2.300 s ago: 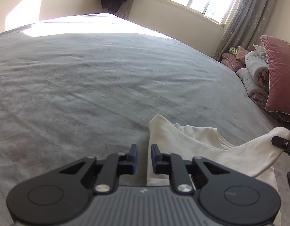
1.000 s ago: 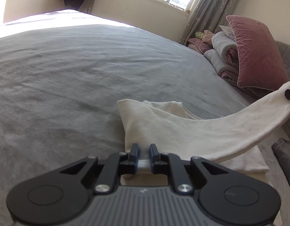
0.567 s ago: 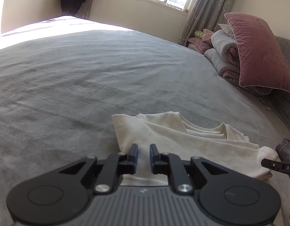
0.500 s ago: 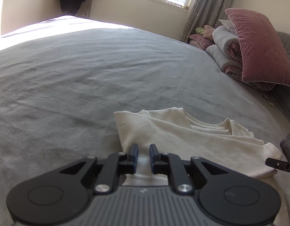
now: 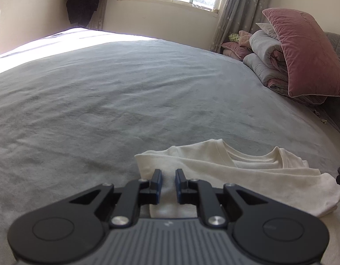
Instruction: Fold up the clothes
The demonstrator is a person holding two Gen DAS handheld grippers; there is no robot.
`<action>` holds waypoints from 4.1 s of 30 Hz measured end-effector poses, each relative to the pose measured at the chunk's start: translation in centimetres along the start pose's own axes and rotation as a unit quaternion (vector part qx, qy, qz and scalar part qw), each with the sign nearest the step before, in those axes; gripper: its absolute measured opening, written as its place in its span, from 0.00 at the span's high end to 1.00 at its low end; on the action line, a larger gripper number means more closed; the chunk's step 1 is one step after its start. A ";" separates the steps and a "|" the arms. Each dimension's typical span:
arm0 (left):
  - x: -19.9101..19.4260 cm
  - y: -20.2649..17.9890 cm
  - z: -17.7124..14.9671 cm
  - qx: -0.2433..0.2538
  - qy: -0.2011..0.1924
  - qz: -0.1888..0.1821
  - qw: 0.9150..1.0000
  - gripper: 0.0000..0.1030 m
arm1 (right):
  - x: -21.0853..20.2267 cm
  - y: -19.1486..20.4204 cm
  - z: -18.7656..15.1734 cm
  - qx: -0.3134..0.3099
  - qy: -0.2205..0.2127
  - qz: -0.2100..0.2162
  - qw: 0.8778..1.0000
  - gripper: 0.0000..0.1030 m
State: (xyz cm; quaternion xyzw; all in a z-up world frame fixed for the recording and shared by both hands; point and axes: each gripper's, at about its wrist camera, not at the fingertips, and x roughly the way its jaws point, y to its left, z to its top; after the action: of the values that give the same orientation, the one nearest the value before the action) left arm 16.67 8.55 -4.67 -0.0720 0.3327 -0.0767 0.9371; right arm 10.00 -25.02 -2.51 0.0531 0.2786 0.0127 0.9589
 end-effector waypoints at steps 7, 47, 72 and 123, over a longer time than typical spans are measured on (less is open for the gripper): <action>1.7 0.8 0.6 0.009 0.000 0.023 1.000 0.85 | 2.8 0.3 -1.1 -0.016 0.029 -0.003 0.999 0.70; -15.9 2.8 -12.2 0.053 0.126 -0.063 0.989 0.85 | -12.0 0.1 -8.9 0.026 0.170 0.036 0.984 0.59; -23.2 2.8 -17.7 0.043 0.190 -0.144 0.970 0.73 | -20.6 -2.3 -13.9 0.077 0.208 0.058 0.973 0.53; -19.3 7.9 -14.3 -0.238 0.194 -0.303 0.902 0.93 | -18.1 -5.6 -9.9 0.236 0.208 0.204 0.927 0.91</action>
State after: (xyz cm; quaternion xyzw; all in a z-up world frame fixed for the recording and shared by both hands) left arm -6.48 18.78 -5.33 -0.3742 0.4787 -0.2883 0.7400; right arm -10.65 -30.64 -1.77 0.3292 0.4496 0.1527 0.8162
